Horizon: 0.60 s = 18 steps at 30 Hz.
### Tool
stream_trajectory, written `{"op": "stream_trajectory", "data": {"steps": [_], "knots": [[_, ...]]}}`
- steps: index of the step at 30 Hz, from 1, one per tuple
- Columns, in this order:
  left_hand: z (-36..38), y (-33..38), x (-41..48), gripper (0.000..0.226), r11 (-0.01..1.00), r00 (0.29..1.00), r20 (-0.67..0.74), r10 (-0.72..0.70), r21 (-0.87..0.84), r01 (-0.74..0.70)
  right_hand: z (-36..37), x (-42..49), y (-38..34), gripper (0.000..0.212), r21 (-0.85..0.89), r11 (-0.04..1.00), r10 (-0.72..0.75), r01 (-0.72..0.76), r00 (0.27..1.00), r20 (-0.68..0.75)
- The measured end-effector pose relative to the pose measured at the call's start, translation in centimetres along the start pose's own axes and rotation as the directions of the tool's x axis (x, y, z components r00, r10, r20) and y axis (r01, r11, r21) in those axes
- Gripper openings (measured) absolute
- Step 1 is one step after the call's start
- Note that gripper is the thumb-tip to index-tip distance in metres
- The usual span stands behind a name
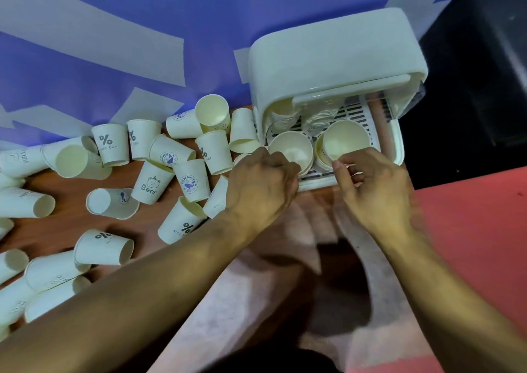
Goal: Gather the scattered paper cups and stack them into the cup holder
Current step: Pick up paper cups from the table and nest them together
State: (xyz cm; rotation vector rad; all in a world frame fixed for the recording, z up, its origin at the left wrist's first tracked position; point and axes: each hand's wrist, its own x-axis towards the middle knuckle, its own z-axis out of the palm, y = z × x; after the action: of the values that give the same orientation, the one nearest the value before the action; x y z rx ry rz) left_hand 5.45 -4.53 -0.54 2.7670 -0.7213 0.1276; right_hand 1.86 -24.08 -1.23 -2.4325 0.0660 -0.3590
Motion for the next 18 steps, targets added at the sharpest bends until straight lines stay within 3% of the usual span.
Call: {"op": "stream_trajectory", "data": {"steps": [6,12,18], "knots": [[1.2,-0.7,0.5,0.016,0.996,0.988,0.153,0.038,0.074,-0.05,1.5,-0.1,0.9,0.009,-0.035,0.999,0.005,-0.003,0.998,0.06],[1.0,-1.1,1.0,0.032,1.0,0.956,0.295,0.009,0.01,-0.013,2.6,-0.1,1.8,0.008,-0.105,0.994,0.041,-0.031,0.995,0.096],[1.8,-1.2,1.3,0.031,0.999,0.949,0.314,-0.03,-0.032,0.042,2.9,0.3,1.8,0.01,-0.14,0.99,0.034,-0.021,0.995,0.095]]}}
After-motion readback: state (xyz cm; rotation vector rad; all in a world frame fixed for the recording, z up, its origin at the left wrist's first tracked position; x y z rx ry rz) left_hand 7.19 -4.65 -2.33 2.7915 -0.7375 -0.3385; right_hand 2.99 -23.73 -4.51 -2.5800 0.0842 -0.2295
